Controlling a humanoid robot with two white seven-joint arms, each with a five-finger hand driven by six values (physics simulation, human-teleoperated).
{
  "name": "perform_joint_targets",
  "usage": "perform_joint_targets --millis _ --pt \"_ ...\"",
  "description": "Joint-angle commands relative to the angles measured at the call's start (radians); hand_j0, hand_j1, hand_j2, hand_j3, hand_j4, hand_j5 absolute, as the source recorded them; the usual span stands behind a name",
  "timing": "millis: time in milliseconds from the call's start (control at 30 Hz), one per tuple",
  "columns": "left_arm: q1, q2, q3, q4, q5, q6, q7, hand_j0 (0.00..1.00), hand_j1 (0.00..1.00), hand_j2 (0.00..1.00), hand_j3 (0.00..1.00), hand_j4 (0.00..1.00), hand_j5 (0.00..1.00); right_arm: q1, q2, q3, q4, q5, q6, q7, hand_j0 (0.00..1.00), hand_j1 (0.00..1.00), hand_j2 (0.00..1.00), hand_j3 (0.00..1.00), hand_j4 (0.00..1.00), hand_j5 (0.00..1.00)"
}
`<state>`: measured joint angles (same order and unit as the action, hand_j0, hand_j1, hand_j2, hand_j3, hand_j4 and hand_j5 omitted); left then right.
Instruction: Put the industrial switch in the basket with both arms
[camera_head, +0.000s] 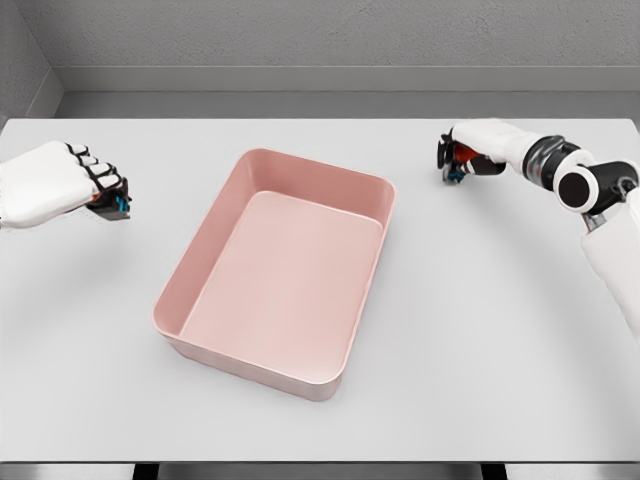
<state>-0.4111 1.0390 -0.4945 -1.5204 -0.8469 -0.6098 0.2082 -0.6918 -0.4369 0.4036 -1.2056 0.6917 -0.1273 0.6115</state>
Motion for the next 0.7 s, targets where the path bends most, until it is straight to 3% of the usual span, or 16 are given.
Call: perform_joint_targets --millis 0,133,333,667 --pt "0.000 -0.042 0.001 -0.001 0.029 -0.001 0.002 0.20 0.20 0.20 0.20 0.20 0.20 0.000 -0.003 -0.003 -0.031 -0.003 0.003 -0.001 0.38 0.38 0.38 0.38 0.38 0.38" --pt "-0.046 -0.099 -0.001 -0.006 0.042 -0.001 0.000 0.20 0.20 0.20 0.20 0.20 0.20 0.000 -0.005 -0.005 -0.054 -0.003 0.006 -0.001 0.38 0.38 0.38 0.38 0.38 0.38" --pt "-0.077 -0.168 -0.004 -0.026 0.049 -0.001 -0.001 0.21 0.21 0.21 0.21 0.21 0.21 0.014 -0.071 -0.014 -0.183 -0.012 0.009 -0.001 0.39 0.39 0.39 0.39 0.39 0.39" --pt "-0.071 -0.243 -0.029 -0.136 0.048 -0.001 -0.007 0.21 0.21 0.21 0.21 0.21 0.21 0.087 -0.135 -0.095 -0.374 -0.017 0.011 -0.001 0.40 0.40 0.40 0.40 0.40 0.40"
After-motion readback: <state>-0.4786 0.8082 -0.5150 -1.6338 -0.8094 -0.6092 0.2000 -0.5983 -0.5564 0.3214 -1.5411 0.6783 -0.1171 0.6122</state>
